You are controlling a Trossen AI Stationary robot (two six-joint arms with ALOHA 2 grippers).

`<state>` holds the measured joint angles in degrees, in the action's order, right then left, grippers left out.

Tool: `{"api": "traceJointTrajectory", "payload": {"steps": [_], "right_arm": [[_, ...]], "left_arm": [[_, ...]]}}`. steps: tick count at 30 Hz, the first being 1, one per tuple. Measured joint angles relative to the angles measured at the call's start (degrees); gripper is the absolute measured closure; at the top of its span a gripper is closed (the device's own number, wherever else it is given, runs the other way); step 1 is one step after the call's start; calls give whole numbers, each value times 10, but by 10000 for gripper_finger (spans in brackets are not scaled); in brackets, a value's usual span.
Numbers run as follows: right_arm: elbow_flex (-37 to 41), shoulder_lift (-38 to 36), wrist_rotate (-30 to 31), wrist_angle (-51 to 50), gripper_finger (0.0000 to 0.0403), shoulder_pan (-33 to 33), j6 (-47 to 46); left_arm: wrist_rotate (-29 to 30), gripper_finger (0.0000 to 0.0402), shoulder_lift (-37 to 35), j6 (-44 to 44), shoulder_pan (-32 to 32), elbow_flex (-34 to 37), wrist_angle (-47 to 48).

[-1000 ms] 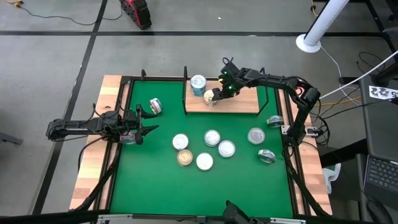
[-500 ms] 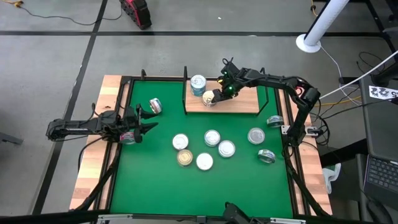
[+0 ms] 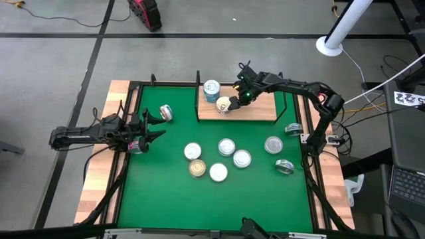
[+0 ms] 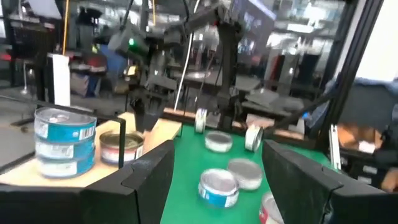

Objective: Stack canned seafood by type on shelf
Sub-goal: Put the red tuna can on the shelf

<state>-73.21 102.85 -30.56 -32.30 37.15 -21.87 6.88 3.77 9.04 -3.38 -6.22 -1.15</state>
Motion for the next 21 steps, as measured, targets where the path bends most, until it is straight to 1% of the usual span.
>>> {"api": "traceJointTrajectory", "payload": {"steps": [2,5,9,12,17,19,21], "right_arm": [[0,-7,1,-3,120,0,11],[0,-22,6,-8,121,0,16],[0,-38,10,-8,121,0,16],[0,-46,10,-8,121,0,16],[0,-49,10,-8,121,0,16],[0,-49,10,-8,121,0,16],[0,-49,10,-8,121,0,16]], "left_arm": [[0,163,10,0,0,-33,63],[-1,163,44,11,0,-89,164],[-4,163,117,49,0,-167,291],[-25,163,194,73,0,-222,373],[-83,163,340,94,0,-309,491],[-103,163,398,94,0,-342,559],[-110,163,452,95,0,-372,633]]}}
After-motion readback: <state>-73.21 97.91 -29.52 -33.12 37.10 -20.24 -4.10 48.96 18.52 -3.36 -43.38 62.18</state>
